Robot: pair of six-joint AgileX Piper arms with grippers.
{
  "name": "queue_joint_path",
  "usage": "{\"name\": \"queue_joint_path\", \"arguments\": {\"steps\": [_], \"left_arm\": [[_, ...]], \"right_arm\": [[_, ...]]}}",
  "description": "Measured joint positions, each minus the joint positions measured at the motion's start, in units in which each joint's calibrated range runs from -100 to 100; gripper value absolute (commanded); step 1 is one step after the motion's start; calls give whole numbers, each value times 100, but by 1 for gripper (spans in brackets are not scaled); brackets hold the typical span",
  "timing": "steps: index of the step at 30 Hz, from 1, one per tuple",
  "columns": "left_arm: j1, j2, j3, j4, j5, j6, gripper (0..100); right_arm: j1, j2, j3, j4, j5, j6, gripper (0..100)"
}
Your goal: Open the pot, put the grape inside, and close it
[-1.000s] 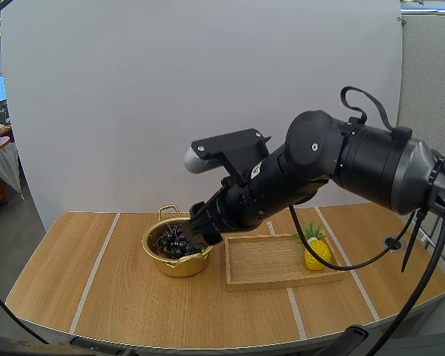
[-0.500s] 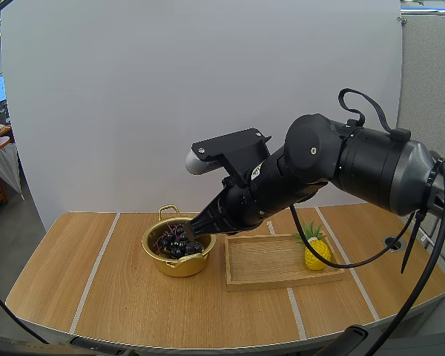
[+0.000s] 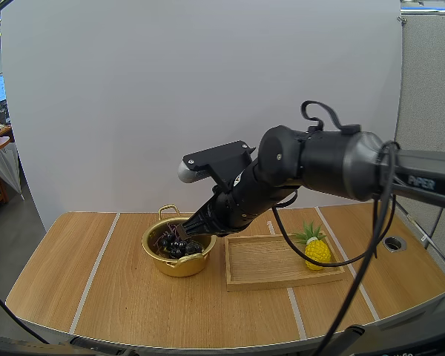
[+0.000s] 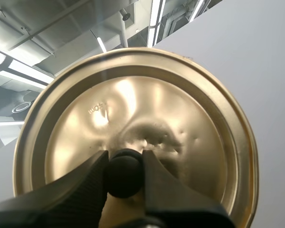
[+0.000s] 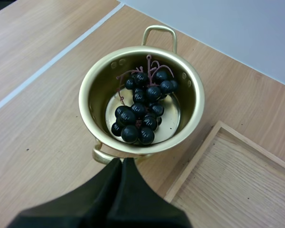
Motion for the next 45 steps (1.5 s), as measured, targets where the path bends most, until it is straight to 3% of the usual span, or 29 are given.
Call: {"name": "queue_joint_path", "arguments": {"steps": [13,45], "left_arm": [[0,0,0,0,0,0,0],[0,0,0,0,0,0,0]], "right_arm": [[0,1164,0,35,-1203,-230,0],[177,2700,-313,170,-2438,-259,0]]}}
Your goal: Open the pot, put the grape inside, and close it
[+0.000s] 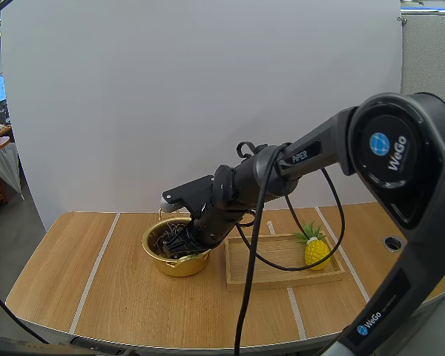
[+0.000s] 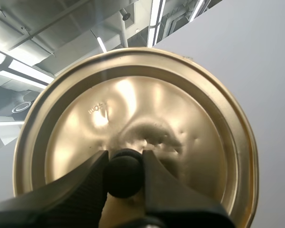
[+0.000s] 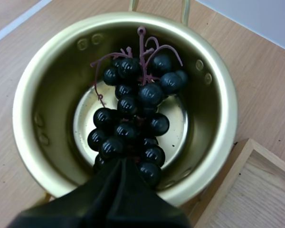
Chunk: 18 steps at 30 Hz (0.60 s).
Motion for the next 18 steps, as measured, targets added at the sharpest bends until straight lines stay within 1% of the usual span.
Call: {"name": "queue_joint_path", "arguments": {"steps": [5,18], "left_arm": [[0,0,0,0,0,0,0],[0,0,0,0,0,0,0]], "right_arm": [[0,265,-67,0,-345,0,0],[0,1295,-959,0,-685,0,0]]}}
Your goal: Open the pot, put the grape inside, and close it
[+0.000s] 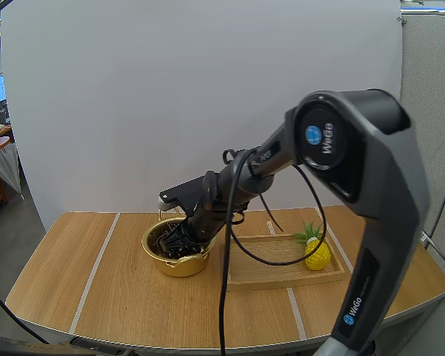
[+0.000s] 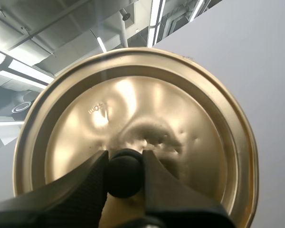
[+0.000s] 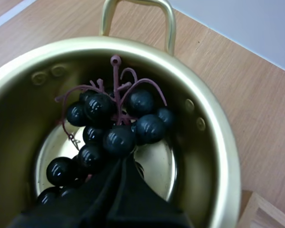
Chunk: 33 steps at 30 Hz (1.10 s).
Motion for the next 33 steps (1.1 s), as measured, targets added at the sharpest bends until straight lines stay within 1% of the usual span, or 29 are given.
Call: {"name": "queue_joint_path", "arguments": {"steps": [13,15,16,19,21,24,28,33], "left_arm": [[0,0,0,0,0,0,0],[0,0,0,0,0,0,0],[0,0,0,0,0,0,0],[0,0,0,0,0,0,0],[0,0,0,0,0,0,0],[0,0,0,0,0,0,0],[0,0,0,0,0,0,0],[0,0,0,0,0,0,0]], "right_arm": [[0,113,-92,-12,-14,0,0],[-7,25,-102,-47,163,0,0],[-7,-284,-102,-47,469,0,0],[0,-696,-102,-35,735,0,0],[0,-1220,-102,1,946,0,0],[0,-1574,-102,1,1062,0,0],[0,-2140,-88,1,1637,0,0],[0,-3167,87,1,2176,0,0]]}}
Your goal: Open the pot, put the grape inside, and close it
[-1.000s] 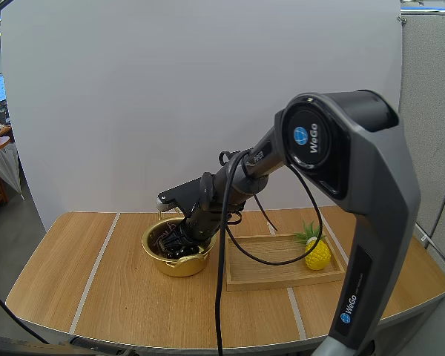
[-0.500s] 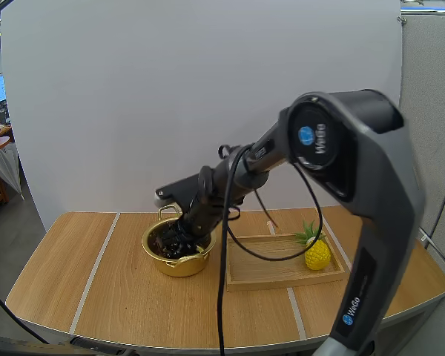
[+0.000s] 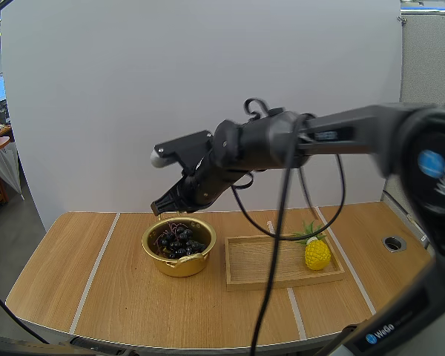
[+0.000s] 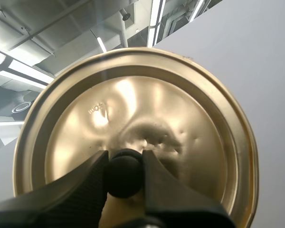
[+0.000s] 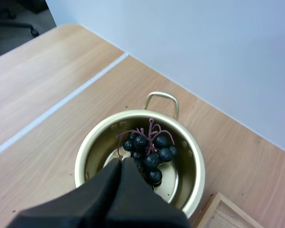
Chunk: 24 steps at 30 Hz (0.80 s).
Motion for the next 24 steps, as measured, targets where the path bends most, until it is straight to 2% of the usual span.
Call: {"name": "queue_joint_path", "arguments": {"steps": [15,21,24], "left_arm": [[0,0,0,0,-14,0,0],[0,0,0,0,-14,0,0],[0,0,0,0,-14,0,0]], "right_arm": [[0,-3817,820,-119,2196,91,0],[0,-4556,877,-399,3645,409,0],[0,-4950,882,-473,3986,457,0]]}}
